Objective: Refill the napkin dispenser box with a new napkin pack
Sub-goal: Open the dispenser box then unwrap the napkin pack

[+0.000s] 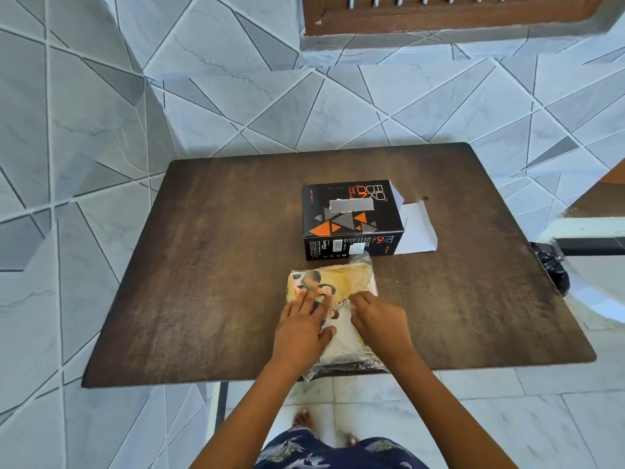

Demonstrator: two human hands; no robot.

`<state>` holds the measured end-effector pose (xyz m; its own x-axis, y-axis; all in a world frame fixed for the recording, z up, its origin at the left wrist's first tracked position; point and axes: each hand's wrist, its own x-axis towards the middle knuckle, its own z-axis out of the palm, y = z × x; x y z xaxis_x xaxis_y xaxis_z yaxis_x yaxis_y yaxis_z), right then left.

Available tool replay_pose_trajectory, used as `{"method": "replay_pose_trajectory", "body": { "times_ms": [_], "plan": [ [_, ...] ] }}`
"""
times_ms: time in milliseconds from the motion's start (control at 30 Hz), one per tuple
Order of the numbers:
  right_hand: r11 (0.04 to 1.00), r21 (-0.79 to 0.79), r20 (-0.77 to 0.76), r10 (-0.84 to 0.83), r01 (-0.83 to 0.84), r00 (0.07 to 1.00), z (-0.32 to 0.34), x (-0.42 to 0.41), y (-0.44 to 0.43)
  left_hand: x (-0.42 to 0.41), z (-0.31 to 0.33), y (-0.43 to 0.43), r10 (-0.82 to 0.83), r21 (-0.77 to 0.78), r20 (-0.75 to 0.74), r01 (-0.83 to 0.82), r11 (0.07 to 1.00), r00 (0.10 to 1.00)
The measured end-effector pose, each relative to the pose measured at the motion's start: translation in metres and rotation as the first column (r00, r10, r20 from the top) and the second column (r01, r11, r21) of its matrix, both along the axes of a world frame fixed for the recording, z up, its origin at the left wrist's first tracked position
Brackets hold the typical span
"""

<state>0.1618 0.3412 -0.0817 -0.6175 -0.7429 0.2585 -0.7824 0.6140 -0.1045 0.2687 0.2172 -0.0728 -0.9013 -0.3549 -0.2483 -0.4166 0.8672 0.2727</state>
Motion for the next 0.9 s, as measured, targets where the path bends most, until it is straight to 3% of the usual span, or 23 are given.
{"method": "replay_pose_trajectory", "body": {
  "times_ms": [133, 267, 400, 533, 667, 767, 900],
  "plan": [
    [0.986, 0.125, -0.103, 0.119, -0.106, 0.988, 0.005, -0.002, -0.003, 0.005, -0.003, -0.014, -0.005, 0.009, 0.067, 0.005, 1.000, 0.998],
    [0.967, 0.223, -0.103, 0.147, -0.121, 0.984, 0.006, -0.005, -0.010, 0.003, -0.003, -0.017, -0.014, 0.028, 0.091, 0.011, 1.000, 0.996],
    [0.994, 0.103, -0.013, 0.036, -0.035, 0.999, 0.005, -0.006, -0.016, 0.004, -0.006, -0.014, 0.008, 0.053, 0.070, -0.012, 0.999, 0.998],
    [0.990, -0.096, 0.241, -0.081, 0.107, 0.967, 0.004, -0.001, -0.016, 0.004, -0.006, -0.011, 0.022, 0.079, 0.062, -0.027, 0.997, 0.998],
    [0.848, -0.250, 0.606, -0.239, 0.467, 0.759, 0.013, -0.014, -0.010, 0.005, -0.006, -0.011, 0.021, 0.075, 0.072, -0.027, 0.997, 0.997],
    [0.759, -0.292, 0.760, -0.185, 0.581, 0.623, 0.009, -0.024, -0.004, 0.005, -0.006, -0.012, 0.012, 0.076, 0.083, -0.018, 0.997, 0.997],
    [0.500, -0.268, 0.923, -0.112, 0.824, 0.368, 0.000, -0.028, 0.012, 0.005, -0.006, -0.012, 0.008, 0.070, 0.096, -0.015, 0.997, 0.995]
  ]
}}
